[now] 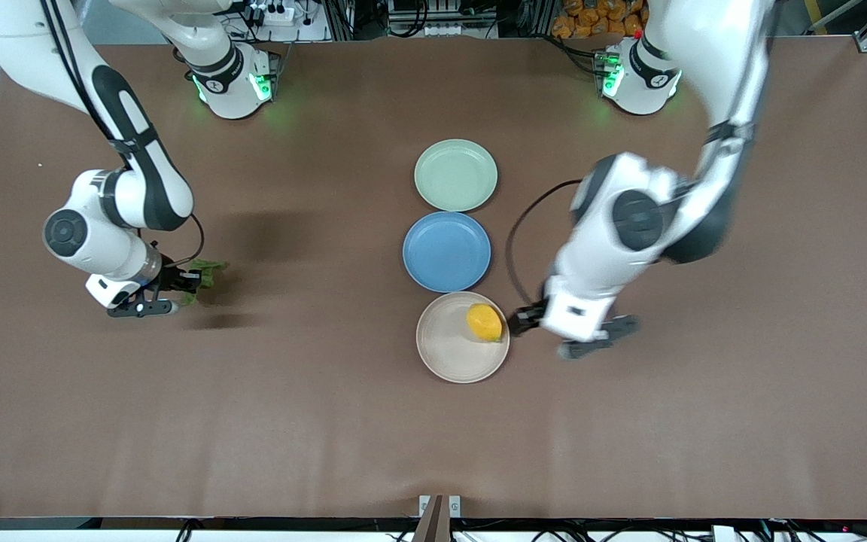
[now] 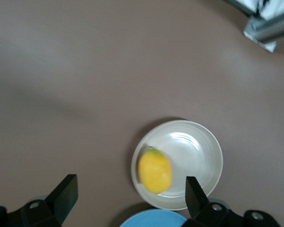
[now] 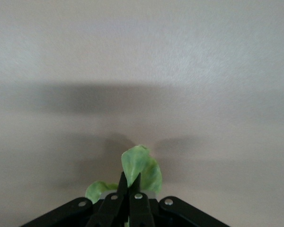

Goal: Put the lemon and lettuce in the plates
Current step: 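Withdraw the left gripper while the right gripper lifts the lettuce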

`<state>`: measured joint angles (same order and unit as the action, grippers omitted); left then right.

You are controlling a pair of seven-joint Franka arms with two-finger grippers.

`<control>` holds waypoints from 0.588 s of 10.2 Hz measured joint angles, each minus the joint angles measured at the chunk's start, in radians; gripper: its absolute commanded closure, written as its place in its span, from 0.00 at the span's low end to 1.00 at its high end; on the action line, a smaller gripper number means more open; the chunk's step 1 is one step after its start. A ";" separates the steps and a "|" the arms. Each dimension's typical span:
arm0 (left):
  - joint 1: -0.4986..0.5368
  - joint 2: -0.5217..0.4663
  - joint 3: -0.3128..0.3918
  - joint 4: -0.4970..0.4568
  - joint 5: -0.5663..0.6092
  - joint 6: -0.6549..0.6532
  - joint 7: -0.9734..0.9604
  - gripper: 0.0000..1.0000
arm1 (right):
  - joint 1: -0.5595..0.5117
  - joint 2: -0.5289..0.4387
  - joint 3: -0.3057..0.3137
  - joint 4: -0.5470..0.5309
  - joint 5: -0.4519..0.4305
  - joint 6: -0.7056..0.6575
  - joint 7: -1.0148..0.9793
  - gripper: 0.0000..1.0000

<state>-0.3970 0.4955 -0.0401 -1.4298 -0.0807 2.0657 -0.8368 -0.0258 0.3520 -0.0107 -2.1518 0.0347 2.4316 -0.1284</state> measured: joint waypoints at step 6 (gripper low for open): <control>0.247 -0.176 0.003 -0.006 0.000 -0.283 0.415 0.00 | 0.058 -0.048 0.016 0.354 0.003 -0.474 0.002 1.00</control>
<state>-0.1502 0.3196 -0.0374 -1.4354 -0.0807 1.7827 -0.4215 0.0326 0.3040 0.0051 -1.7973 0.0375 1.9571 -0.1261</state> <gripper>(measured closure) 0.000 0.982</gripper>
